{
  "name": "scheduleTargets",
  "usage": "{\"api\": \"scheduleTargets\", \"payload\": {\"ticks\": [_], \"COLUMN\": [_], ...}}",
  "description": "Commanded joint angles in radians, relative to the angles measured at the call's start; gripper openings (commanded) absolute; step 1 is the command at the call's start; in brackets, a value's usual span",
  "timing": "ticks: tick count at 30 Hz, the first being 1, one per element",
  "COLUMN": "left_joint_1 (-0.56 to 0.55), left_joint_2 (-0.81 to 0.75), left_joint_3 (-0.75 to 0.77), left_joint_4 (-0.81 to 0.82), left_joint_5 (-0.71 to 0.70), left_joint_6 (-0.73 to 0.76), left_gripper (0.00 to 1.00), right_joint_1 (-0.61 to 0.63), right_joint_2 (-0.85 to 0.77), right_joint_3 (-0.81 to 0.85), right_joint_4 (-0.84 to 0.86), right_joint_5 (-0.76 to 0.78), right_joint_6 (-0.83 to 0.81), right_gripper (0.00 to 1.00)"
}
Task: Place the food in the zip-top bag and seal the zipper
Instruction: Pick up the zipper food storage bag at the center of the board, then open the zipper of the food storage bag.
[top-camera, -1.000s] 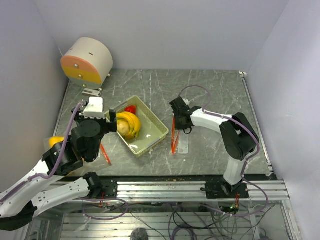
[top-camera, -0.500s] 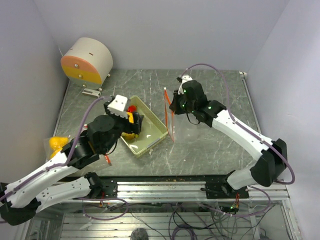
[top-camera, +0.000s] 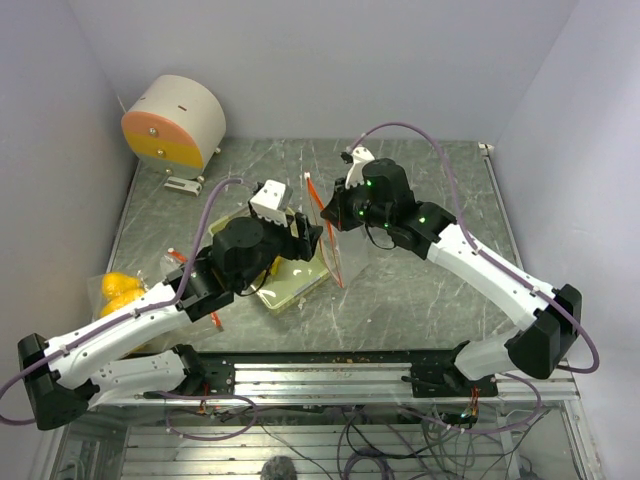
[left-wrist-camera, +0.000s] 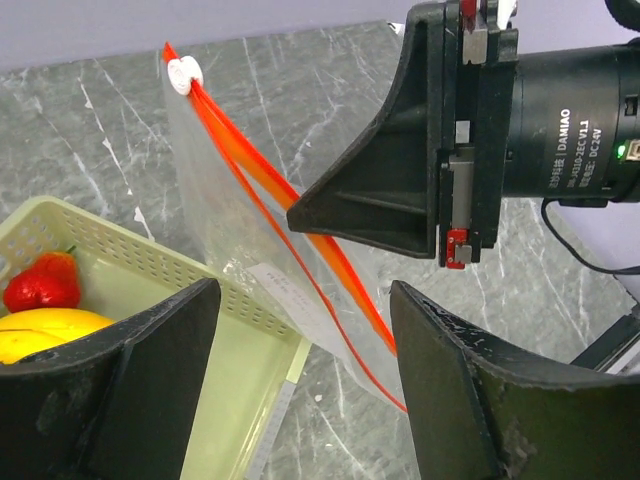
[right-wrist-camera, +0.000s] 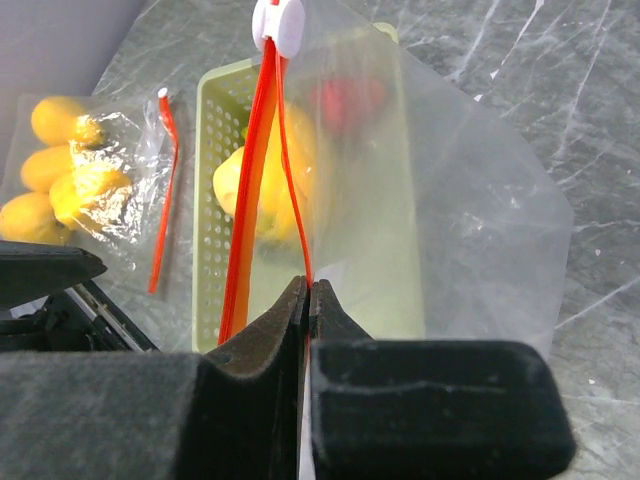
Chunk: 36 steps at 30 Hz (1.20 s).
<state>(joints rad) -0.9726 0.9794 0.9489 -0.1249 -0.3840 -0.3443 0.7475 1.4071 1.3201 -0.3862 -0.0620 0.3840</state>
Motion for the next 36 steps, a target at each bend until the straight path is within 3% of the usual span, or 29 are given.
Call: {"api": "scheduleTargets", "payload": {"ticks": [1,18,21,24,28,36], "left_joint_1": [-0.005,-0.003,-0.004,-0.003,-0.004,-0.003], "left_joint_2": [0.016,0.121,0.141,0.137,0.084,-0.046], "left_joint_3": [-0.011,-0.075,-0.069,-0.065,-0.026,0.130], "left_joint_4": [0.096,0.189,0.184,0.149,0.036,-0.281], "left_joint_5": [0.015,0.039,0.021,-0.051,-0.204,-0.575], "left_joint_6": [-0.056,-0.103,-0.095,-0.081,-0.034,0.089], "left_gripper": [0.79,0.59,0.47,0.25,0.07,0.07], "right_joint_1": [0.011,0.021,0.022,0.023,0.022,0.024], "right_joint_2": [-0.040,-0.119,-0.129,-0.135,-0.131,-0.089], "right_joint_3": [0.025,0.021,0.021,0.030,0.063,0.162], "right_joint_4": [0.028,0.013,0.003,-0.025,-0.102,-0.332], "right_joint_5": [-0.017,-0.023,-0.007,0.029,0.113,0.431], "right_joint_6": [-0.007,0.002,-0.001,-0.008,-0.033,-0.048], "right_gripper": [0.00,0.00,0.00,0.00,0.00,0.00]}}
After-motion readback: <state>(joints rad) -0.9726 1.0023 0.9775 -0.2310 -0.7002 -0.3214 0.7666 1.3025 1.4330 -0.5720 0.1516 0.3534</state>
